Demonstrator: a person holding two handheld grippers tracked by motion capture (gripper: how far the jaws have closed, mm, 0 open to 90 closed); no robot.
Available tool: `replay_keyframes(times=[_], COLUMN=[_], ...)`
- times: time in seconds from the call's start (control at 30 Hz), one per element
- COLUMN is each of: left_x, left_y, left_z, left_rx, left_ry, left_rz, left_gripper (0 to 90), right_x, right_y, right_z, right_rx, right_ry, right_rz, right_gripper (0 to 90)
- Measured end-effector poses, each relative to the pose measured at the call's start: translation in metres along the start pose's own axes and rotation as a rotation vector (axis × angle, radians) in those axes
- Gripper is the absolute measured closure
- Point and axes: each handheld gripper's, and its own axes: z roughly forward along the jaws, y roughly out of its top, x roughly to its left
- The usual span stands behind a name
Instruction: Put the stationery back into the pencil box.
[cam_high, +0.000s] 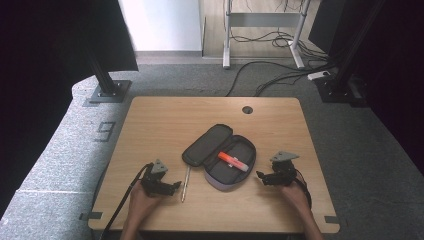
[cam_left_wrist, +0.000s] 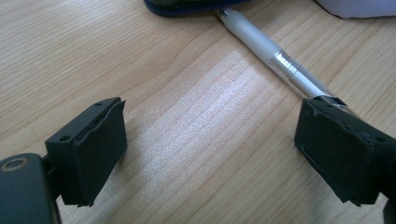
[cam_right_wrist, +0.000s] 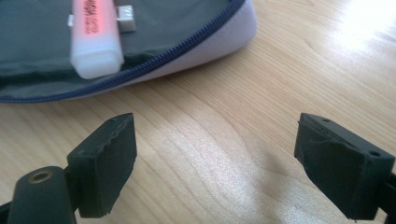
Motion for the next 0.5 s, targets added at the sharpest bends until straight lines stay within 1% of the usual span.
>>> replay_keyframes(times=[0.1, 0.13, 0.17, 0.3, 0.4, 0.5], left_x=[0.0001, 0.0001, 0.0000, 0.0001, -0.0001, -0.0002], left_y=[0.0000, -0.0001, -0.0001, -0.0003, -0.0011, -0.0008], left_z=[0.0000, -0.0001, -0.0001, -0.0003, -0.0012, -0.0040], left_rx=[0.000, 0.000, 0.000, 0.000, -0.002, 0.005], left_ry=[-0.001, -0.001, 0.000, -0.001, -0.001, 0.008], left_rz=[0.000, 0.000, 0.001, 0.002, 0.003, 0.005], left_gripper=[8.9, 8.9, 8.9, 8.9, 9.5, 14.0], right_x=[-0.0005, -0.0005, -0.0014, -0.0024, -0.0024, -0.0020], right_y=[-0.0047, -0.0063, -0.0069, -0.0076, -0.0083, -0.0087], right_z=[0.0050, 0.0065, 0.0073, 0.0067, 0.0060, 0.0056], right_rx=[0.006, 0.005, 0.003, 0.004, 0.007, 0.006], right_ry=[-0.005, -0.007, 0.004, 0.012, 0.028, 0.027], right_rz=[-0.003, -0.005, 0.004, 0.006, 0.018, 0.019], right_gripper=[12.1, 10.2, 9.9, 11.2, 13.0, 13.0])
